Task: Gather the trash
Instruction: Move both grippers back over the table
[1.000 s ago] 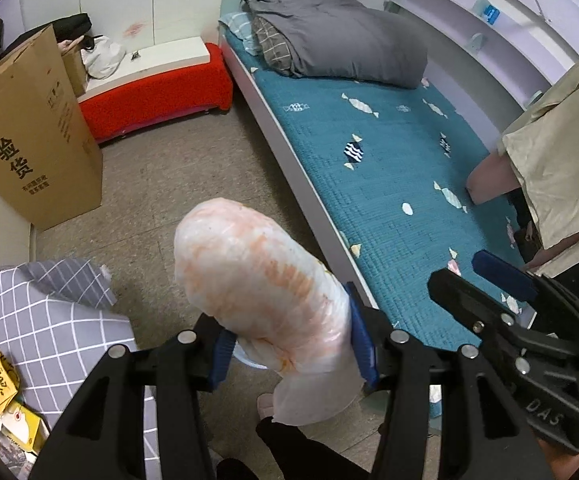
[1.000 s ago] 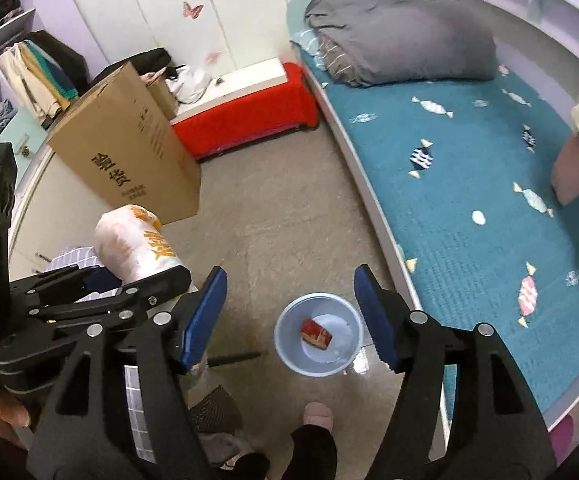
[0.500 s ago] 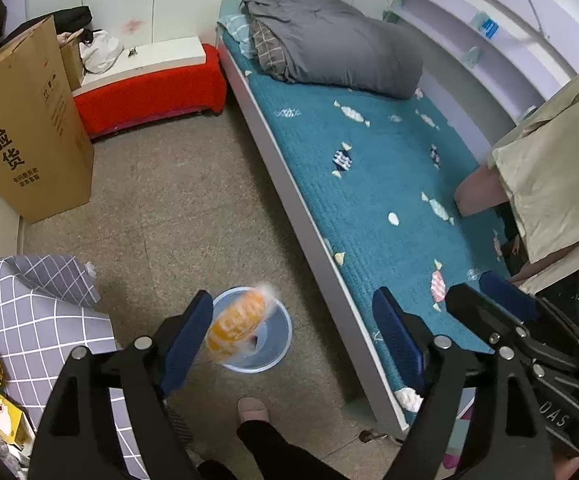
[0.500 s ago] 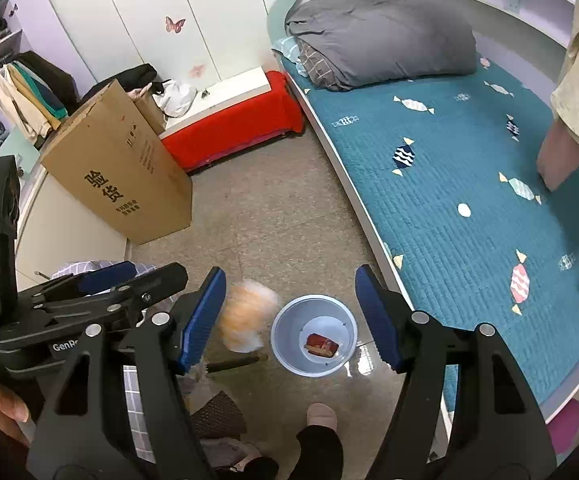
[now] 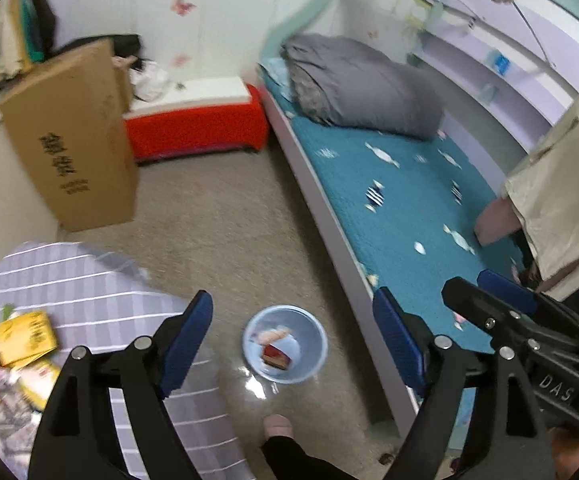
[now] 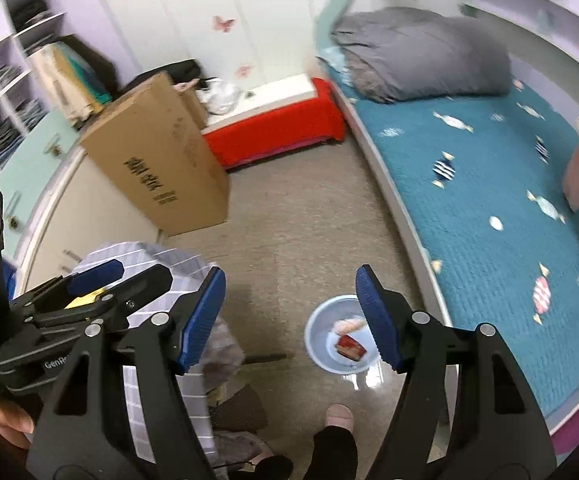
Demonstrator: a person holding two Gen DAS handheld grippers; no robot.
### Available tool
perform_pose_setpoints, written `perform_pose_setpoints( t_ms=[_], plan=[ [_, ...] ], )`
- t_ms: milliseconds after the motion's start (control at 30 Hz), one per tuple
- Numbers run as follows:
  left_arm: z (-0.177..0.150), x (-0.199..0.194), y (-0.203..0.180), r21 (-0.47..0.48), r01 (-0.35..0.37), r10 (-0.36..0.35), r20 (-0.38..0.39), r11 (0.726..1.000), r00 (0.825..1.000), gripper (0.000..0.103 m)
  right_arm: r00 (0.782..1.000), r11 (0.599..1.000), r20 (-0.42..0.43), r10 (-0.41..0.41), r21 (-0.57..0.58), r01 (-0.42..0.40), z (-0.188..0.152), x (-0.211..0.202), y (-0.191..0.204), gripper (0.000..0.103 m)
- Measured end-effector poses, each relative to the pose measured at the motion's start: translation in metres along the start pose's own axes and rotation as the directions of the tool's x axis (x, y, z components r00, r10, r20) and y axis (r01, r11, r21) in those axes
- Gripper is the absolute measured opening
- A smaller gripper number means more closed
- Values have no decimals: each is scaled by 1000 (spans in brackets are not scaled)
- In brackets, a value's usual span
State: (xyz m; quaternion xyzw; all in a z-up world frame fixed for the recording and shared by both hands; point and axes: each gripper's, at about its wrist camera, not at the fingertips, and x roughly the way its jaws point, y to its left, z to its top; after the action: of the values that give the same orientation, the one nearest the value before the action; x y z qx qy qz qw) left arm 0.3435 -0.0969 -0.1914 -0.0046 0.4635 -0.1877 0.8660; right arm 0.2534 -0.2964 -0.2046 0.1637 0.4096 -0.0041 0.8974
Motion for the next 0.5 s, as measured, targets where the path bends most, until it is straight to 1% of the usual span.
perform_pose_setpoints(
  t_ms=[100,267,367,500],
  plan=[
    [-17,-32,30,-49,-43,46,51,998,998,81,999,997,9,47,-61,-46,-11,-7,40,68],
    [-50,-80,86,-164,-88,104,91,983,990,81,994,986,2,109,-130,-108,-32,-13,98,70],
    [-69,-102,118,-212,-108,131,97,971,987,81,990,977,-14,143,-157,-143,-46,-13,133,71],
    [-94,-119,158,-272,-114,138,73,956,988,81,983,965,-43,181,-186,-186,-65,-5,176,71]
  ],
)
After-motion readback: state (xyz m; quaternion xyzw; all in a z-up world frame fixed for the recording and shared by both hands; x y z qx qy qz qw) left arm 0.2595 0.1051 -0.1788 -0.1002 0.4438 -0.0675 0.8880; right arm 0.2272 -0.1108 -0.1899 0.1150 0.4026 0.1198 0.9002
